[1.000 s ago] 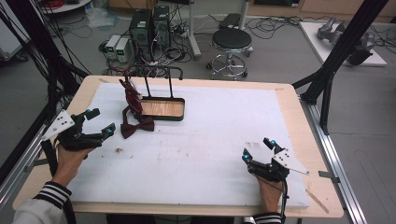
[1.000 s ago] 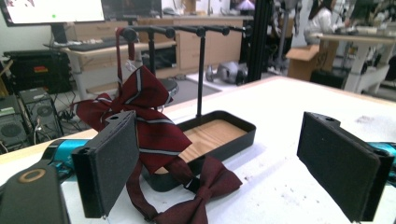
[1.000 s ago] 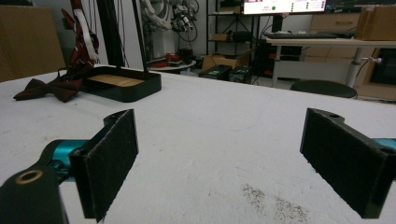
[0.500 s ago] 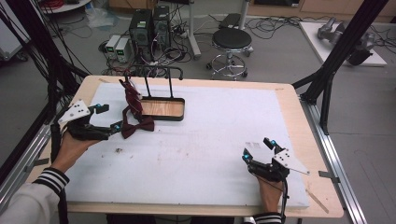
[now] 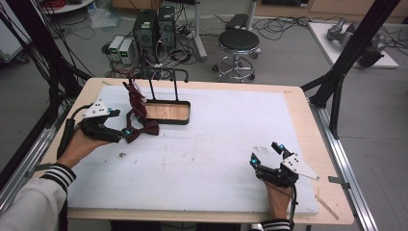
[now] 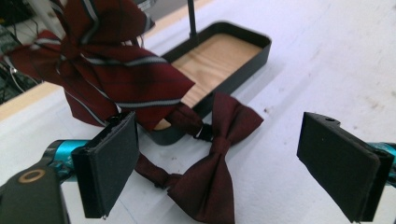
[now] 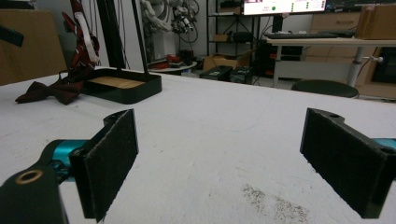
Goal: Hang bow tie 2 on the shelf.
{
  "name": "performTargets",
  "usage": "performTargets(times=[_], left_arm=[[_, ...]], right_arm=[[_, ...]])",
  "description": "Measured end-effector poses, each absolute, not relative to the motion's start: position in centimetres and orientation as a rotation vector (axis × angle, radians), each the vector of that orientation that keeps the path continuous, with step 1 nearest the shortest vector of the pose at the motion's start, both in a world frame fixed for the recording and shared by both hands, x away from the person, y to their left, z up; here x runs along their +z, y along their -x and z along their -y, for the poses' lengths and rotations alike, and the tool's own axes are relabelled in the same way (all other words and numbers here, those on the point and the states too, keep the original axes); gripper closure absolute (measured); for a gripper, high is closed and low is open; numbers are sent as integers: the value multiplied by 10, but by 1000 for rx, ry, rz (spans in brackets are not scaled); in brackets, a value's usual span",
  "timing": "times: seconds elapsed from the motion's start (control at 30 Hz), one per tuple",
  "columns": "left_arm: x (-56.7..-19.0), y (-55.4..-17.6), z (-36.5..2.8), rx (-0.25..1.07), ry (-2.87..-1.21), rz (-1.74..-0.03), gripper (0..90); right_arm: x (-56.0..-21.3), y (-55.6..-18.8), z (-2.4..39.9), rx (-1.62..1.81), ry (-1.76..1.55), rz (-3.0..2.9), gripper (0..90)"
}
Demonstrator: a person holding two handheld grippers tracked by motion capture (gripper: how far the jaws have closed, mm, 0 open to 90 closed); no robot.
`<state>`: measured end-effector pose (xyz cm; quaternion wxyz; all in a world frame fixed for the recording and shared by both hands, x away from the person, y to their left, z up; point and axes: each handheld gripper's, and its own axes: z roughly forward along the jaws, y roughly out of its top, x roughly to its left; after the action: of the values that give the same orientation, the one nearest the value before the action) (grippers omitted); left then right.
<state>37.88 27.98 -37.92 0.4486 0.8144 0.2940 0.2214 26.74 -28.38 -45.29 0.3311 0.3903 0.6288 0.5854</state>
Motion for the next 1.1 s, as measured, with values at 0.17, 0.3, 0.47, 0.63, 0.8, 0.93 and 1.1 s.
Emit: performTargets(times=[0.17, 0.3, 0.47, 0.63, 0.8, 0.93, 1.1], left_arm=[[-384, -390, -270, 526, -2121, -744, 134], [-386, -395, -267, 512, -2147, -745, 141], [-390, -404, -262, 462, -2218, -761, 142], [-391, -411, -258, 446, -2260, -763, 142], [-391, -420, -254, 414, -2338, -772, 168], [-393, -423, -253, 402, -2364, -791, 170], [-397, -430, -247, 394, -2413, -801, 239]], right_arm=[[-453, -267, 284, 1534, -1021, -1643, 105], [-453, -267, 284, 1536, -1020, -1640, 105], [-453, -267, 284, 1537, -1021, -1640, 106], [-453, -267, 284, 1536, -1019, -1640, 105], [-453, -267, 284, 1536, -1017, -1640, 106], [-453, -267, 284, 1536, -1017, -1640, 106], [-453, -267, 284, 1533, -1013, -1641, 106]])
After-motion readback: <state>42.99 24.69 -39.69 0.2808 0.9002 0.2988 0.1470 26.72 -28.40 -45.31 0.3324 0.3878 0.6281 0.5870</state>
